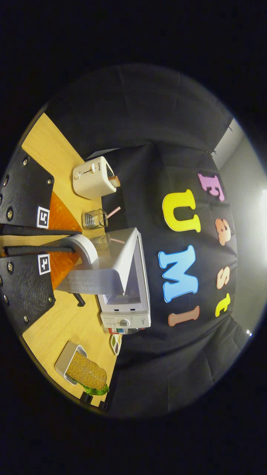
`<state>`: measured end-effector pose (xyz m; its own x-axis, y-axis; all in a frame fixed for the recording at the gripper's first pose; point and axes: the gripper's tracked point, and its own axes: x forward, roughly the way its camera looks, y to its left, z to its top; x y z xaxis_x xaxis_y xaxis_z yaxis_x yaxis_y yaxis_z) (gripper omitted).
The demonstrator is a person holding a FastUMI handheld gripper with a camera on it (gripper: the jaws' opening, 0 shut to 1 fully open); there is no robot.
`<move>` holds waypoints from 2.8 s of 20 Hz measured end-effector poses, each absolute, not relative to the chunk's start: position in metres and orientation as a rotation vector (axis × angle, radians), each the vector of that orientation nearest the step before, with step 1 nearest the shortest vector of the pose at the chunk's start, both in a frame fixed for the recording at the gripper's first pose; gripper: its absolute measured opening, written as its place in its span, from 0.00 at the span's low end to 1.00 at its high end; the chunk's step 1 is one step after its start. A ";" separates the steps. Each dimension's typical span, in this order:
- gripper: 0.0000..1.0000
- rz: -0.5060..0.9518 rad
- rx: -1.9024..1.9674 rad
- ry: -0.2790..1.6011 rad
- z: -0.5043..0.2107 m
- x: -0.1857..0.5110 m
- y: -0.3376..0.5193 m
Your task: Open the microwave, put the food inside, and close the microwave door.
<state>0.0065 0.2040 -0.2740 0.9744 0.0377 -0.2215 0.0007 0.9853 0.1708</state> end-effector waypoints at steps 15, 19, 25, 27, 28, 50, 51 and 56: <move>0.49 0.164 0.052 0.153 -0.250 -0.034 0.253; 0.53 0.248 -0.026 0.134 -0.251 -0.046 0.237; 0.50 0.321 -0.035 0.102 -0.253 -0.057 0.185; 0.50 0.305 -0.011 0.103 -0.252 -0.057 0.153; 0.50 0.293 -0.003 0.097 -0.252 -0.056 0.136; 0.51 -0.172 0.157 0.175 -0.359 -0.036 -0.189; 0.51 -0.177 0.188 0.177 -0.362 -0.035 -0.191; 0.55 -0.188 0.342 0.114 -0.351 -0.040 -0.201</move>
